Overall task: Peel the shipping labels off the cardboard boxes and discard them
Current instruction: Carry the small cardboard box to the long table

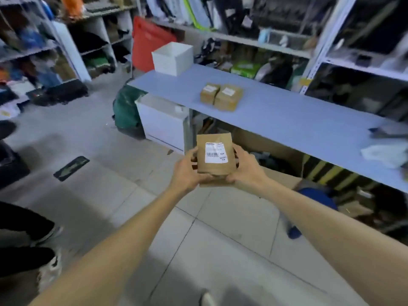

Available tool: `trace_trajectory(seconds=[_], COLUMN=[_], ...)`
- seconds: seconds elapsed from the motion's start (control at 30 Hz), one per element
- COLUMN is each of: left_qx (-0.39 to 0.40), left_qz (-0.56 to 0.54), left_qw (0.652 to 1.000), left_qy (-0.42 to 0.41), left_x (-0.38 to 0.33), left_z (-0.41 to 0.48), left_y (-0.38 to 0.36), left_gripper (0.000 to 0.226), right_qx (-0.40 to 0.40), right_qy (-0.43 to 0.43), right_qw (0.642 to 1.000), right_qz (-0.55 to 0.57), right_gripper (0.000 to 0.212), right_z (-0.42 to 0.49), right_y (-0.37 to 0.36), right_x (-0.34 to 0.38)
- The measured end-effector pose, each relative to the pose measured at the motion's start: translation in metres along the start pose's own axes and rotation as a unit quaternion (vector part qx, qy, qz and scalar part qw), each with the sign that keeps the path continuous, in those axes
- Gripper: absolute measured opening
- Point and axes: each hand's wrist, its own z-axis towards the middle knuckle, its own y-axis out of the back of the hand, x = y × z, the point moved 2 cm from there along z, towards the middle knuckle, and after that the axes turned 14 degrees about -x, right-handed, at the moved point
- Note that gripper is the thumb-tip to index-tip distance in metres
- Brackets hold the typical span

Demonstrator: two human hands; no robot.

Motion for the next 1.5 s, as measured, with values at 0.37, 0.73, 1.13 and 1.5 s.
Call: trace_trajectory(seconds=[0.37, 0.73, 1.13, 1.5], left_qx=[0.122, 0.169, 0.172, 0.197], left_qz=[-0.016, -0.041, -0.077, -0.068], left_qw=[0.990, 0.983, 0.982, 0.978], left_qy=[-0.065, -0.061, -0.020, -0.019], left_x=[-0.009, -0.033, -0.084, -0.091], left_z=[0.088, 0.170, 0.297, 0.438], left_y=[-0.054, -0.137, -0.252, -0.328], left_gripper=[0.098, 0.091, 0.093, 0.095], right_qx=[-0.129, -0.169, -0.178, -0.181], right_qy=[-0.112, -0.165, -0.164, -0.180], right_qw=[0.985, 0.971, 0.969, 0.966], right_qz=[0.037, 0.034, 0.048, 0.052], right_gripper=[0.085, 0.090, 0.095, 0.087], right_z=[0.034, 0.120, 0.273, 0.418], right_y=[0.024, 0.060, 0.124, 0.138], right_x=[-0.024, -0.073, -0.142, -0.192])
